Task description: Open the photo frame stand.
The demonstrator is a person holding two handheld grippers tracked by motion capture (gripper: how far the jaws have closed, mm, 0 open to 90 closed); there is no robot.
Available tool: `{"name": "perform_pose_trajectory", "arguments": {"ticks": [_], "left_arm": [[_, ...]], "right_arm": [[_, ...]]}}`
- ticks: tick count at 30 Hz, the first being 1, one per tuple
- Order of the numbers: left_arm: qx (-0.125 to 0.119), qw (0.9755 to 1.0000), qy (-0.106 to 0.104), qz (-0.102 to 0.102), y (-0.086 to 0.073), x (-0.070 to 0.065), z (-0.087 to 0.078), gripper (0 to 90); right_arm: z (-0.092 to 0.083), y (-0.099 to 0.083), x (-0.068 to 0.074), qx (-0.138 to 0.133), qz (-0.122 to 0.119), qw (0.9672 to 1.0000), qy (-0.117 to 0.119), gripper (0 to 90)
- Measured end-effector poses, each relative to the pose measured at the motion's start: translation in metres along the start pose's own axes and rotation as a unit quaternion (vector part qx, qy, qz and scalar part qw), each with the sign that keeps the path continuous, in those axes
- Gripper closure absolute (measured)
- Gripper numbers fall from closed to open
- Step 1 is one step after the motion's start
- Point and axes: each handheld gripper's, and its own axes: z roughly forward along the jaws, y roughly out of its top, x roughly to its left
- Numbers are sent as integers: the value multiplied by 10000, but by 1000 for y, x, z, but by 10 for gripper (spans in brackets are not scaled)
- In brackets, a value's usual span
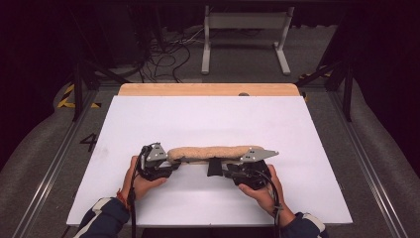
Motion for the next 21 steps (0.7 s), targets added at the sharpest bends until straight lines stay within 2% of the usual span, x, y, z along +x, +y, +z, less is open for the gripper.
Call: {"name": "perform_pose_trajectory", "arguments": {"ticks": [6, 10, 12, 15, 18, 19, 21], "left_arm": [[-172, 9998, -29, -3, -4, 2, -15, 568], [-309, 9995, 21, 112, -5, 2, -23, 545], [-340, 9986, 195, 342, -5, 1, -28, 543], [-469, 9978, 140, 451, -5, 1, -33, 513], [-513, 9977, 69, 426, -5, 2, -34, 485], [-554, 9977, 38, 394, -5, 3, -34, 464], [-608, 9975, -3, 357, -6, 3, -35, 439]], "right_arm": [[-8, -3, -1, -28, -95, 9998, -149, 728], [-20, -6, -3, -109, -169, 9995, -263, 739], [-27, -8, -5, -177, -222, 9990, -338, 737], [-40, -15, -10, -232, -321, 9972, -638, 707], [-47, -19, -13, -279, -280, 9966, -717, 715], [-56, -26, -18, -332, -187, 9957, -844, 711], [-61, -31, -22, -391, -14, 9957, -845, 685]]}}
